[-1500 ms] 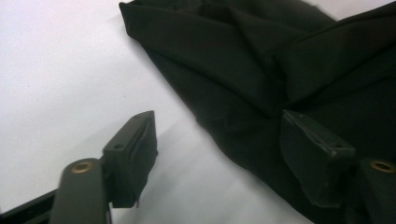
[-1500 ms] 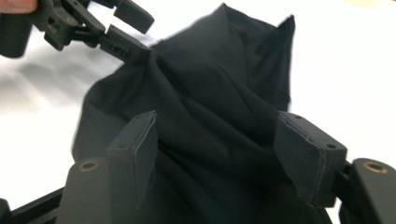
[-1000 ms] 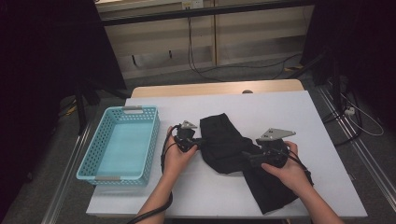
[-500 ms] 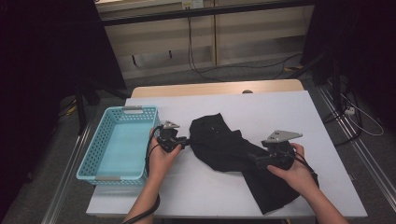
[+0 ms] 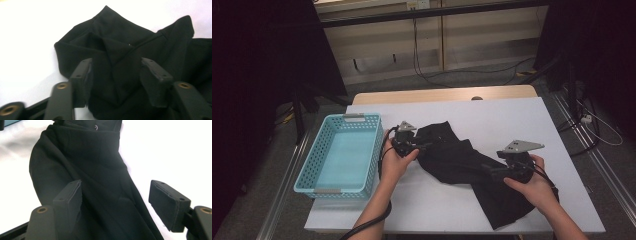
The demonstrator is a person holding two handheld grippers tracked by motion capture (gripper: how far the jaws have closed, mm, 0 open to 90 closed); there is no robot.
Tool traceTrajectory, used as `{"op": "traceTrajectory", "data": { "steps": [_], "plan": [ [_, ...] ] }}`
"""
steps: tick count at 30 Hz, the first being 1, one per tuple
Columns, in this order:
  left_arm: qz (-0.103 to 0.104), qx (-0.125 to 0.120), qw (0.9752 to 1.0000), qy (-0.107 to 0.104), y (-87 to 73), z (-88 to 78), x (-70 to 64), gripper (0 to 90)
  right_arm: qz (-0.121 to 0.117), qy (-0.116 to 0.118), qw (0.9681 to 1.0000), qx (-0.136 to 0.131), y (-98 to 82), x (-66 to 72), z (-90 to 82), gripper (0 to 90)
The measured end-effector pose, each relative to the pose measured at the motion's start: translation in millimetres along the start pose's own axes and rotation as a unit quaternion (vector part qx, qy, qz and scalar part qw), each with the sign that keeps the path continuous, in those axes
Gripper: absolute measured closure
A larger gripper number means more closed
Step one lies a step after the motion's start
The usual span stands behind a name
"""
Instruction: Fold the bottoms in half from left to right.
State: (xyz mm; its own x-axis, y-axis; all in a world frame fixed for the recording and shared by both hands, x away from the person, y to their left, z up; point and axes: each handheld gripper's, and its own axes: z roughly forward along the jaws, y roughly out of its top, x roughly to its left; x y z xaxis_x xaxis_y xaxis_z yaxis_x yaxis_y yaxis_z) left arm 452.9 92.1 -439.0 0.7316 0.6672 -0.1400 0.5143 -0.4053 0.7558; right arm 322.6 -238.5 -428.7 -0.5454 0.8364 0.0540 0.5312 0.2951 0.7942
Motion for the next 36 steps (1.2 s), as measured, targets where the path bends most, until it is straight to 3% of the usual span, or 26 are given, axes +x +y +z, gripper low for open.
{"op": "traceTrajectory", "data": {
  "steps": [5,8,12,22,27,31,33,35,36],
  "plan": [
    [-0.004,0.038,0.9992,-0.011,-5.9,13.6,-1.4,65.9,0.001,-0.001,1.0000,0.004,-3.8,-0.6,-1.1,26.3],
    [-0.025,0.034,0.9991,-0.012,-6.0,14.0,-0.4,77.8,0.003,-0.001,1.0000,0.005,-5.5,-1.1,-1.1,26.2],
    [-0.015,0.048,0.9987,-0.009,1.8,12.3,-1.3,87.4,0.004,-0.003,1.0000,0.006,-6.6,-1.8,-1.9,26.1],
    [-0.020,0.024,0.9995,0.002,34.5,5.7,8.5,88.3,0.008,-0.007,0.9999,0.005,-8.7,-3.9,-6.1,25.9],
    [-0.024,0.015,0.9996,0.001,49.1,12.8,14.4,88.4,0.010,-0.008,0.9999,0.005,-9.8,-4.6,-5.2,25.8],
    [-0.011,0.013,0.9998,-0.007,61.0,21.3,14.6,88.5,0.012,-0.008,0.9999,0.008,-11.3,-5.7,-4.3,25.8],
    [-0.009,0.000,0.9999,-0.010,64.6,27.3,14.7,87.9,0.014,-0.009,0.9998,0.009,-12.3,-6.3,-3.5,25.8],
    [0.002,-0.020,0.9998,0.001,63.6,33.3,17.0,76.7,0.015,-0.009,0.9998,0.013,-13.1,-6.7,-2.5,25.8],
    [0.008,-0.023,0.9997,0.008,62.4,34.5,18.5,61.4,0.015,-0.009,0.9998,0.013,-13.5,-6.9,-2.1,25.8]
  ]
}}
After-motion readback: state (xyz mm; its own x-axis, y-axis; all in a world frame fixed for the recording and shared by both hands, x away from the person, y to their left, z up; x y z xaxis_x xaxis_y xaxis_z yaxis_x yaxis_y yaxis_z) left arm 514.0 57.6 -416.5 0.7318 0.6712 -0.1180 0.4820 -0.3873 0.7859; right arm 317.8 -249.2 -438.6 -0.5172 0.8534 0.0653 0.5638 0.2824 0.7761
